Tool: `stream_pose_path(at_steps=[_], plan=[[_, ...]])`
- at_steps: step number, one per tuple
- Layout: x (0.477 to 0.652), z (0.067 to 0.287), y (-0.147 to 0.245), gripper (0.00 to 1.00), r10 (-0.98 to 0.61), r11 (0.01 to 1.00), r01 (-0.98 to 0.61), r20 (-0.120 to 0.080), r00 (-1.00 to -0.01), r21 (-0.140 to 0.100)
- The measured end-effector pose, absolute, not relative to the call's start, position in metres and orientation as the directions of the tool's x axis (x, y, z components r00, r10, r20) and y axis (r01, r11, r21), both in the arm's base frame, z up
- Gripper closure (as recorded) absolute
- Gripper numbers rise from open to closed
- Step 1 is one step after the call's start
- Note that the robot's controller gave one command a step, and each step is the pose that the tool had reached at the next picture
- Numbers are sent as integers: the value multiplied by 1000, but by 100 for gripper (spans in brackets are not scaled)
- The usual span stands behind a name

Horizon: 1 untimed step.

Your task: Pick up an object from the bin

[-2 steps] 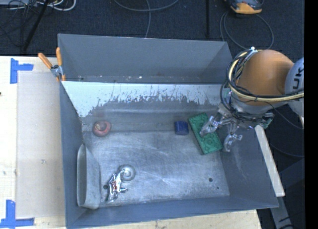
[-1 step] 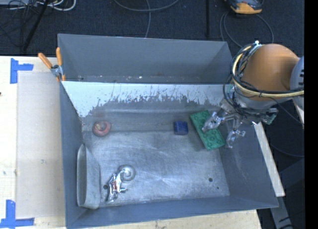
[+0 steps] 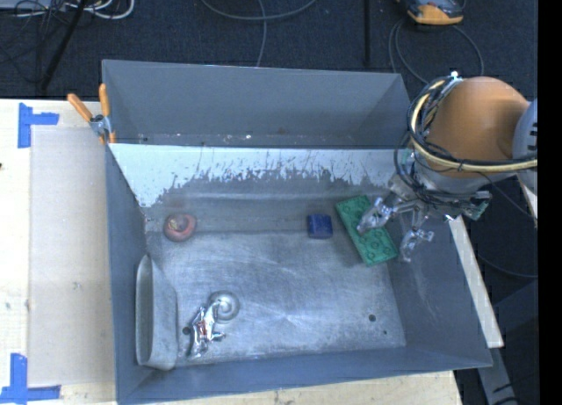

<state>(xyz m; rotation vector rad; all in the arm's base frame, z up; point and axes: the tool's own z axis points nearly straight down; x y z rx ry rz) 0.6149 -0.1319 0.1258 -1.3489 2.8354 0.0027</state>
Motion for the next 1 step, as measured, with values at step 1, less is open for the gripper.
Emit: stream_pose_path(at_steps=[1], plan=[[615,151,-131,100,-774,633,-774,-2,-633,-1]])
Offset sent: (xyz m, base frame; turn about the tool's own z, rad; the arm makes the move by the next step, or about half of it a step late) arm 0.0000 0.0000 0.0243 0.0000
